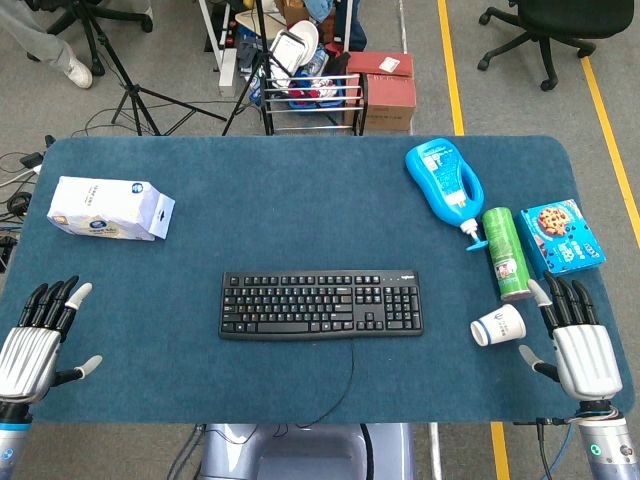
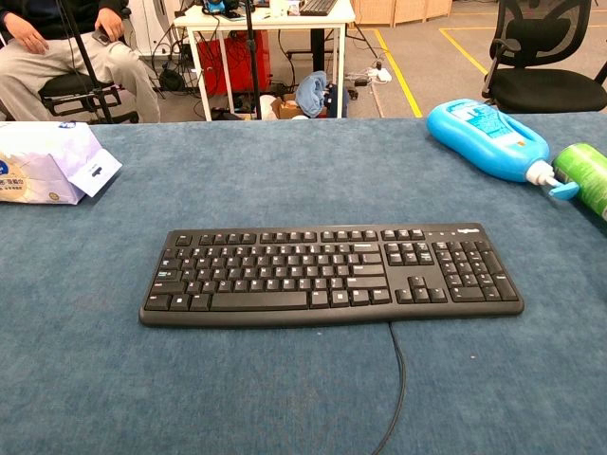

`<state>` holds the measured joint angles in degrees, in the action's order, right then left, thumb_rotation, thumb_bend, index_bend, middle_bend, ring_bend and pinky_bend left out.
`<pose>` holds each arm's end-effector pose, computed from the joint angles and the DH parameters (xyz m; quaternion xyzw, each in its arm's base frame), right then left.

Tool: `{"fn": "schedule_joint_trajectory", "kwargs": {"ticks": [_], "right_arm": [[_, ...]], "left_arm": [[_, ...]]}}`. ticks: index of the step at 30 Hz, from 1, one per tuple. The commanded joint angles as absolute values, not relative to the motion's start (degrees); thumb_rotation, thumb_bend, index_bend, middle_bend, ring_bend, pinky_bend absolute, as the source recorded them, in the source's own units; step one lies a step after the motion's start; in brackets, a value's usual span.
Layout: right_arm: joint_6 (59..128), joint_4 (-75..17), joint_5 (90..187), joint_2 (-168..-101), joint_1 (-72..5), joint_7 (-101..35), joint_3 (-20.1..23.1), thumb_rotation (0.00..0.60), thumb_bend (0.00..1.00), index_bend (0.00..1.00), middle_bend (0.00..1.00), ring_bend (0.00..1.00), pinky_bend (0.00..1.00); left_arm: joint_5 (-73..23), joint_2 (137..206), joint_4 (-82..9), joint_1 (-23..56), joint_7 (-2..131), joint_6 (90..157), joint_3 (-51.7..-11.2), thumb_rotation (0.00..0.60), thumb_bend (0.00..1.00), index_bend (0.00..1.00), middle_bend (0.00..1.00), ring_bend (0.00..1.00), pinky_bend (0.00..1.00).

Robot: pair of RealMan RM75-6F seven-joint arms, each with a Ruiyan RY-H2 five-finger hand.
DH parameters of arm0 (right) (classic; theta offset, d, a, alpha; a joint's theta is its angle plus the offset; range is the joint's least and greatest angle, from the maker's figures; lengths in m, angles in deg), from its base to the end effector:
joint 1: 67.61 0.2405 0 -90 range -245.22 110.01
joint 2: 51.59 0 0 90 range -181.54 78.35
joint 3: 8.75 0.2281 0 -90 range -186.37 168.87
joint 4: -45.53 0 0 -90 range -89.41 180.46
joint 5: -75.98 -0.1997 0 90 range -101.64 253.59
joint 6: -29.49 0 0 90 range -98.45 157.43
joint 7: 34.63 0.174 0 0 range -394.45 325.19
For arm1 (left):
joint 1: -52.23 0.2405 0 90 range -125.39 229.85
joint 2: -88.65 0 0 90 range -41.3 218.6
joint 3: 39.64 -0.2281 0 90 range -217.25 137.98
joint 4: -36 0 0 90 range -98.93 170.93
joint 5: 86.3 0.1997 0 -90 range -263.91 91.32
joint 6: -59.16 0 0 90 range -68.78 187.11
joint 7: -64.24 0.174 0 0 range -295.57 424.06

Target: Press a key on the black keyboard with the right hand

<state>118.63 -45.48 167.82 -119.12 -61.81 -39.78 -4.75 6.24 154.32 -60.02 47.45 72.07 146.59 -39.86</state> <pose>-0.2544 -0.2144 0.1490 0.6163 -0.3176 0.4235 0.5831 -0.2507 0.1944 0.1345 -0.6381 -0.3505 -0.3940 0.5611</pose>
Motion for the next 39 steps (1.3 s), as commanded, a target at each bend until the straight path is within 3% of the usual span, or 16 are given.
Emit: {"fn": "schedule_joint_trajectory", "kwargs": {"ticks": [1, 34, 36, 39], "right_arm": [[118.5, -45.5, 167.7, -119.1, -61.8, -39.8, -4.8, 0.600, 0.21, 0.00, 0.00, 0.00, 0.00], [117.8, -47.0, 168.1, -118.3, -61.6, -38.9, -5.3, 0.600, 0.21, 0.00, 0.00, 0.00, 0.00], [117.9, -47.2, 168.4, -118.2, -61.5, -39.0, -5.3, 0.600, 0.22, 0.00, 0.05, 0.01, 0.01], [118.2, -47.7, 168.9, -118.4, -61.2, -39.5, -4.9, 0.600, 0.25, 0.00, 0.26, 0.16, 0.15]], "left_arm": [[6.2, 154.3, -60.0, 47.4, 72.0, 146.6, -39.8, 0.600, 0.00, 0.00, 0.00, 0.00, 0.00], [7.3, 153.9, -60.7, 47.6, 71.7, 147.1, -40.2, 0.600, 0.00, 0.00, 0.00, 0.00, 0.00], [7.3, 153.8, -60.8, 47.7, 71.6, 147.2, -40.2, 0.600, 0.00, 0.00, 0.00, 0.00, 0.00], [7.4, 153.7, -60.9, 47.8, 71.4, 147.5, -40.2, 0.600, 0.00, 0.00, 0.00, 0.00, 0.00]]}}
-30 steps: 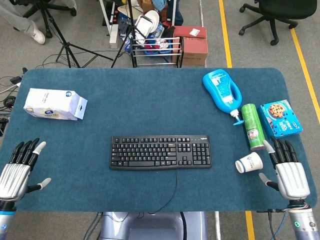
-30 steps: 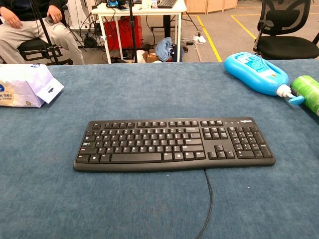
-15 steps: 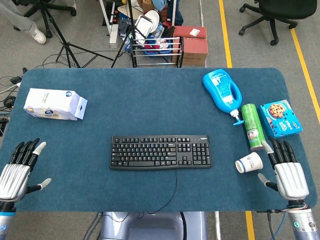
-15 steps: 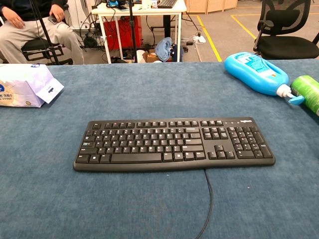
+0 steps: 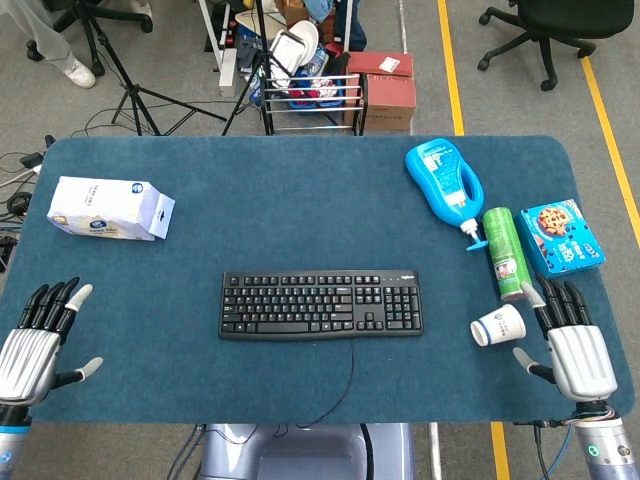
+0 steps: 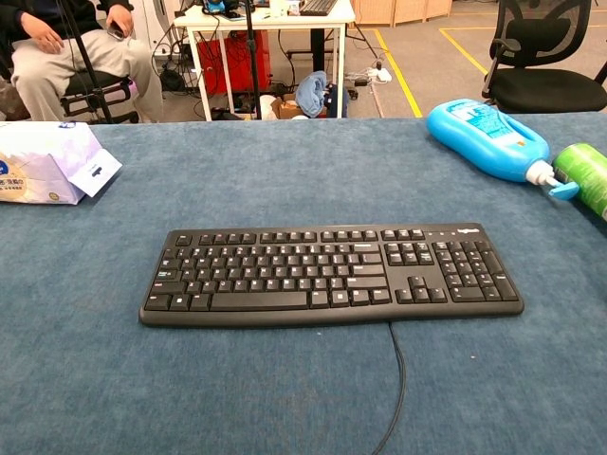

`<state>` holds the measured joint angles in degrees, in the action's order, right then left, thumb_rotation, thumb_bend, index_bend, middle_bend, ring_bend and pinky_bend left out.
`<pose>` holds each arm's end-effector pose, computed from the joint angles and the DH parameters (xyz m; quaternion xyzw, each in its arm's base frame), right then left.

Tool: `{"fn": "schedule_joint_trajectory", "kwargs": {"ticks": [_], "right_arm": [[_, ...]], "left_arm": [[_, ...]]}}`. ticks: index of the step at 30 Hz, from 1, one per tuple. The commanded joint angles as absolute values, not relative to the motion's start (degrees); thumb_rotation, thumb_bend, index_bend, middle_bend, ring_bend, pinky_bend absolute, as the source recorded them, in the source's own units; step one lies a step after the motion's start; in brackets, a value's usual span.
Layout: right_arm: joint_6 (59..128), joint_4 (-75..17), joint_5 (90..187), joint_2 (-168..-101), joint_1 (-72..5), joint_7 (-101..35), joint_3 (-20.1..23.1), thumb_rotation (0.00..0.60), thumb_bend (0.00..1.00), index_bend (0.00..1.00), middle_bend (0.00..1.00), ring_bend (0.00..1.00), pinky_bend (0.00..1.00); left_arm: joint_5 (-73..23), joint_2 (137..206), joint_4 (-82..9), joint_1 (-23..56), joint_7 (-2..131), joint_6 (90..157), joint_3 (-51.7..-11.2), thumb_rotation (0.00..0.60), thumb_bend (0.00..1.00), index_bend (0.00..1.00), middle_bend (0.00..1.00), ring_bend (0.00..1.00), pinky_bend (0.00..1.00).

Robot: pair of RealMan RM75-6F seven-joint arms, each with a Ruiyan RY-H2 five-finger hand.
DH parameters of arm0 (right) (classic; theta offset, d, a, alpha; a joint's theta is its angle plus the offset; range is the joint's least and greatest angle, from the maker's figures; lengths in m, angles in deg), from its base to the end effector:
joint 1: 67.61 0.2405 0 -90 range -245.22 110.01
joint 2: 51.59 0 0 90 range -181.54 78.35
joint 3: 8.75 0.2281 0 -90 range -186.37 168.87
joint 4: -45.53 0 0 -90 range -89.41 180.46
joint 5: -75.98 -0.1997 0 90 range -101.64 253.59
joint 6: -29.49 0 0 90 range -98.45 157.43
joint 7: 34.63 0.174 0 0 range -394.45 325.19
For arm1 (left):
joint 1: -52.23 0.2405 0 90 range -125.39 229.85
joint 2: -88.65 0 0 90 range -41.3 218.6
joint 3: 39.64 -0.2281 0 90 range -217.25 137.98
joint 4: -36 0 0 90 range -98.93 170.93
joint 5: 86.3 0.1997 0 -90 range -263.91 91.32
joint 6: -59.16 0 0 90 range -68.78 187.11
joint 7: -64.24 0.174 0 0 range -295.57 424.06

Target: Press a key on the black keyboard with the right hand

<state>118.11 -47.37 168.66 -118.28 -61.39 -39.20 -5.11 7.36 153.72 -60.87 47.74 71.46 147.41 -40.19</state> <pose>-0.2467 -0.2143 0.1473 0.6206 -0.3243 0.4324 0.5681 -0.2463 0.1915 0.1368 -0.6373 -0.3501 -0.4033 0.5555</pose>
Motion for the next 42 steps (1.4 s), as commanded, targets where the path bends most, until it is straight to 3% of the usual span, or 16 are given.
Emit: {"fn": "schedule_joint_trajectory", "kwargs": {"ticks": [1, 4, 11, 13, 22, 31, 42], "right_arm": [[118.2, -47.9, 169.0, -118.5, -61.0, -39.7, -4.8, 0.600, 0.26, 0.00, 0.33, 0.24, 0.22], [116.9, -48.5, 169.1, -118.8, -60.0, -40.6, -4.5, 0.600, 0.27, 0.00, 0.46, 0.39, 0.34], [113.5, -50.7, 169.2, -119.6, -56.6, -45.0, -2.7, 0.600, 0.35, 0.03, 0.67, 0.59, 0.42], [112.2, -51.9, 169.4, -119.5, -55.6, -45.9, -2.6, 0.600, 0.42, 0.04, 0.71, 0.63, 0.42], [102.4, -58.8, 169.7, -118.9, -51.2, -54.3, -4.8, 0.600, 0.62, 0.04, 0.74, 0.66, 0.43], [93.8, -62.1, 165.3, -121.8, -48.2, -62.7, -6.6, 0.600, 0.62, 0.04, 0.74, 0.66, 0.43], [88.7, -62.9, 158.9, -126.1, -45.6, -70.1, -7.5, 0.600, 0.62, 0.06, 0.74, 0.66, 0.43]], "left_arm": [[7.5, 153.7, -61.0, 47.8, 71.4, 147.6, -40.2, 0.600, 0.00, 0.00, 0.00, 0.00, 0.00], [7.8, 153.7, -61.1, 47.9, 71.5, 147.8, -40.3, 0.600, 0.00, 0.00, 0.00, 0.00, 0.00], [8.5, 153.9, -60.9, 48.0, 71.5, 148.3, -40.3, 0.600, 0.00, 0.00, 0.00, 0.00, 0.00], [8.6, 153.9, -60.8, 48.0, 71.3, 148.4, -40.3, 0.600, 0.00, 0.00, 0.00, 0.00, 0.00], [8.7, 153.7, -60.7, 48.0, 70.7, 148.6, -40.2, 0.600, 0.00, 0.00, 0.00, 0.00, 0.00], [9.1, 153.5, -60.7, 48.1, 70.5, 148.7, -40.4, 0.600, 0.00, 0.00, 0.00, 0.00, 0.00], [9.3, 153.5, -60.9, 48.0, 70.9, 148.4, -40.6, 0.600, 0.00, 0.00, 0.00, 0.00, 0.00]]}}
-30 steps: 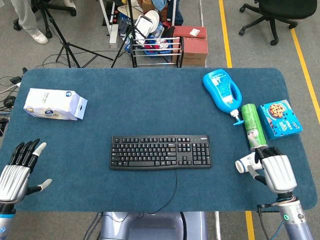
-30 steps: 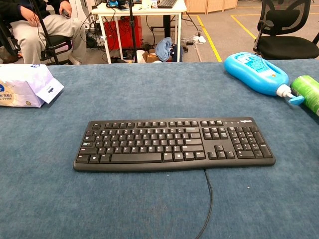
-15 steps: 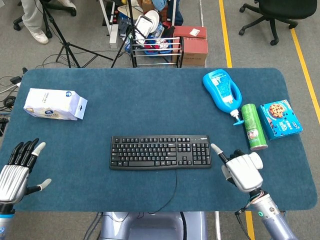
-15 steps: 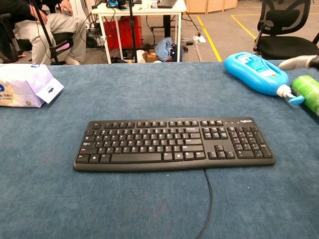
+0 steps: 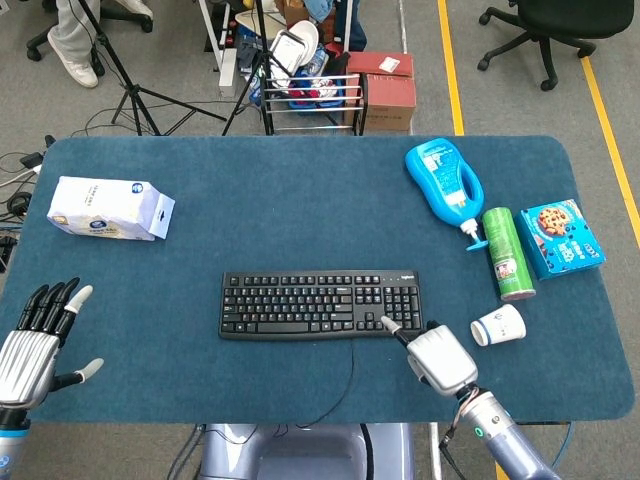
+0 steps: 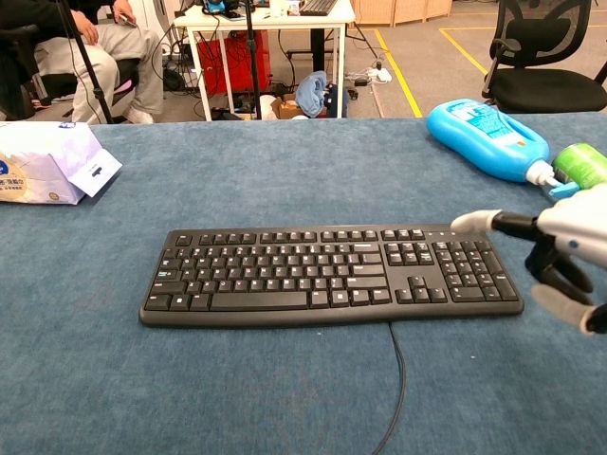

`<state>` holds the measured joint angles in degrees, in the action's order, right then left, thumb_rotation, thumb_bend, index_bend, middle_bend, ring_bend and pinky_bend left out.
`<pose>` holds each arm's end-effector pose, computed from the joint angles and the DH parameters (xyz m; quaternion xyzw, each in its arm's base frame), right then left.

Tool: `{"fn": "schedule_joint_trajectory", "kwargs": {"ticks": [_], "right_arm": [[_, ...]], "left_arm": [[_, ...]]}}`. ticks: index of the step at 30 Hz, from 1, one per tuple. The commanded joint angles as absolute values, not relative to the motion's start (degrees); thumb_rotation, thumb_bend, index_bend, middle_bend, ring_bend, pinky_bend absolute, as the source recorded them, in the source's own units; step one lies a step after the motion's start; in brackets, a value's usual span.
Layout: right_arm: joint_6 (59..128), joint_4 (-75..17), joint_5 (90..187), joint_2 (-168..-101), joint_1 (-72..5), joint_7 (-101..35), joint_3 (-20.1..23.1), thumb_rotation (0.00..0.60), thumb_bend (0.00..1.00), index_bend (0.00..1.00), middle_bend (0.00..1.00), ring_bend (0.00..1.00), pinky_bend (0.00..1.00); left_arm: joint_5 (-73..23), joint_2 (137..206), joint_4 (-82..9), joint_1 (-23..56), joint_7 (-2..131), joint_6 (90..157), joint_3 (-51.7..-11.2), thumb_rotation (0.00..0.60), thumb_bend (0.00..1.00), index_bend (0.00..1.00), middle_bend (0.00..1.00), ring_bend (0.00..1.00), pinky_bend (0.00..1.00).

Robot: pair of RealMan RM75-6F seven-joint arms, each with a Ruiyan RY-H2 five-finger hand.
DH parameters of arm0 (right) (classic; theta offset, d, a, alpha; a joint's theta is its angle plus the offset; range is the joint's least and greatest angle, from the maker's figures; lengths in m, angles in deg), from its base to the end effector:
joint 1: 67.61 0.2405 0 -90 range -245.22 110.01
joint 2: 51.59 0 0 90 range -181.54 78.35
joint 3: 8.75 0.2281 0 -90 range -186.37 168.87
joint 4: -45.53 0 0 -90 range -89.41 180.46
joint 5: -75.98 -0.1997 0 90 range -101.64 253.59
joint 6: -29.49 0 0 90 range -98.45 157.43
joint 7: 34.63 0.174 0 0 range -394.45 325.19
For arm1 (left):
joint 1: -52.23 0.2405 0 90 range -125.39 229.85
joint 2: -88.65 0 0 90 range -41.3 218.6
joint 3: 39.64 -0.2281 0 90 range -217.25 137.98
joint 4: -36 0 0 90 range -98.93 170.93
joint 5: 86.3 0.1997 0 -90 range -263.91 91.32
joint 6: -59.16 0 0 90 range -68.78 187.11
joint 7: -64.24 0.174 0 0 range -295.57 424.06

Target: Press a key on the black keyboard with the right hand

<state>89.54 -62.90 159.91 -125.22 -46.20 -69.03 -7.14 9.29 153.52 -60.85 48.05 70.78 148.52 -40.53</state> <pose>-0.1503 -0.2283 0.0220 0.8053 -0.3016 0.3113 0.4046 -0.2417 0.1882 0.1382 -0.6401 -0.3433 -0.4148 0.5481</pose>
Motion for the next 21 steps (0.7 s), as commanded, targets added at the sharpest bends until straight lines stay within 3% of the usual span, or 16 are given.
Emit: {"fn": "schedule_joint_trajectory", "kwargs": {"ticks": [1, 21], "right_arm": [[88.3, -62.8, 158.3, -126.5, -45.3, -70.8, -7.6, 0.600, 0.62, 0.06, 0.74, 0.66, 0.43], [84.1, -62.4, 145.6, -132.2, -39.5, -80.0, -6.2, 0.600, 0.62, 0.09, 0.74, 0.66, 0.43]], "left_arm": [[9.2, 153.6, -60.9, 48.0, 71.0, 148.3, -40.6, 0.600, 0.00, 0.00, 0.00, 0.00, 0.00], [9.7, 153.6, -61.1, 47.9, 71.1, 147.9, -40.9, 0.600, 0.00, 0.00, 0.00, 0.00, 0.00]]}}
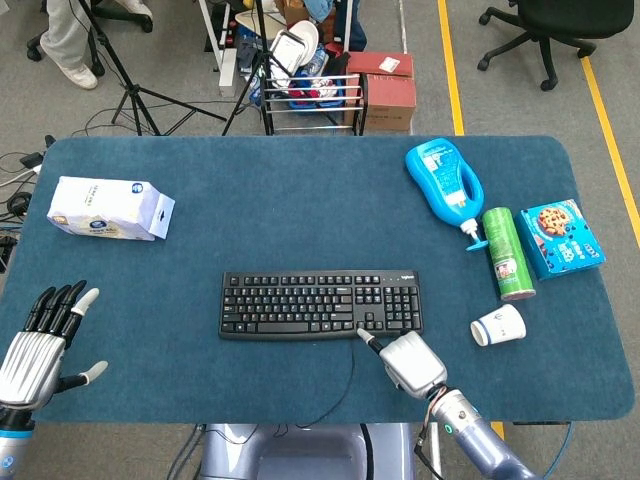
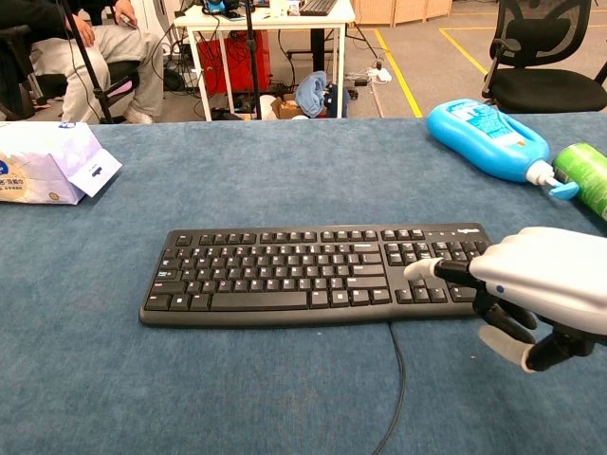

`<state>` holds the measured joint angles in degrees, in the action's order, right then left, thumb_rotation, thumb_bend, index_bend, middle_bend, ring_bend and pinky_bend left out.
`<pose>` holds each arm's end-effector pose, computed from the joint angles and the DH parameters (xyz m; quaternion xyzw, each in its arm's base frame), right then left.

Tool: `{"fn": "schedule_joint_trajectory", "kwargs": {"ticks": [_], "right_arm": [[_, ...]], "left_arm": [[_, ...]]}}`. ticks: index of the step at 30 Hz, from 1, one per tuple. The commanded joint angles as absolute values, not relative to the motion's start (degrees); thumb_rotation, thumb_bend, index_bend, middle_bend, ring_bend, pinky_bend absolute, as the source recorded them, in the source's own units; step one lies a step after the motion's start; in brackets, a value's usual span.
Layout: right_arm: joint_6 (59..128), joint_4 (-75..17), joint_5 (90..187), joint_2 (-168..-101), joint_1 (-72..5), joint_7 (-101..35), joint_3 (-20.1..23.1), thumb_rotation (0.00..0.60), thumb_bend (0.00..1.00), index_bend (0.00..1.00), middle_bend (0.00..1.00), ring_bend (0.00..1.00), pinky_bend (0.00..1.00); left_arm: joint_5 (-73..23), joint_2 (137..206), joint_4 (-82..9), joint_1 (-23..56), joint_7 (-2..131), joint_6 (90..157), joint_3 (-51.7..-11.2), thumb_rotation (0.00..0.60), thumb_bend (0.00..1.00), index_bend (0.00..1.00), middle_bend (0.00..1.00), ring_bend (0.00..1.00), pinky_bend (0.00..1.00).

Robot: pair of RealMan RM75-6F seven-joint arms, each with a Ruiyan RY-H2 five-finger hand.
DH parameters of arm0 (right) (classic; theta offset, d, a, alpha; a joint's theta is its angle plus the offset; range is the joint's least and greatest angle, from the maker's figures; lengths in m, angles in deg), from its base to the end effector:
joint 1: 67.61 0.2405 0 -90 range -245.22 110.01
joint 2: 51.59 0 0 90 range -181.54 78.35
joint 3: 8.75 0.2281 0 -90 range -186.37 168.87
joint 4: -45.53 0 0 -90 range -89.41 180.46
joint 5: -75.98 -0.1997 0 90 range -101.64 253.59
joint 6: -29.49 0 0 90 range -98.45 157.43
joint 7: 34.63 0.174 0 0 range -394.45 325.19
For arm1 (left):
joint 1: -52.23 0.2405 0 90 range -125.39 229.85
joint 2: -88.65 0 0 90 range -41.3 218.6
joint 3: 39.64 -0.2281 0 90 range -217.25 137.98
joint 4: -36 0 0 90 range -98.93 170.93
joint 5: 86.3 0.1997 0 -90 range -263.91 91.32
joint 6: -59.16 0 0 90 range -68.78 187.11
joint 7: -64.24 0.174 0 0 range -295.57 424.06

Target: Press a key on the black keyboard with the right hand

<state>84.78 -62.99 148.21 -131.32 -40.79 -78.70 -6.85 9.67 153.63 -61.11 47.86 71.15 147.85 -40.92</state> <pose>-0.1340 -0.2313 -0.0162 0.8314 -0.3093 0.2702 0.3744 -0.2402 0.1873 0.1341 -0.6463 -0.3454 -0.4118 0.5418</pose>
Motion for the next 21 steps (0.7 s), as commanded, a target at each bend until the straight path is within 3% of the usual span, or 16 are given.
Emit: {"fn": "schedule_joint_trajectory", "kwargs": {"ticks": [1, 21], "right_arm": [[84.1, -62.3, 144.7, -132.4, -39.2, -80.3, -6.1, 0.600, 0.62, 0.09, 0.74, 0.66, 0.43], [84.1, -59.3, 135.9, -135.3, -34.2, -81.0, -6.8, 0.600, 0.62, 0.11, 0.74, 0.66, 0.43]], "left_arm": [[9.7, 153.6, -61.1, 47.9, 71.1, 147.9, -40.9, 0.600, 0.00, 0.00, 0.00, 0.00, 0.00], [9.3, 153.9, -60.9, 47.5, 71.2, 147.0, -40.9, 0.600, 0.00, 0.00, 0.00, 0.00, 0.00]]}}
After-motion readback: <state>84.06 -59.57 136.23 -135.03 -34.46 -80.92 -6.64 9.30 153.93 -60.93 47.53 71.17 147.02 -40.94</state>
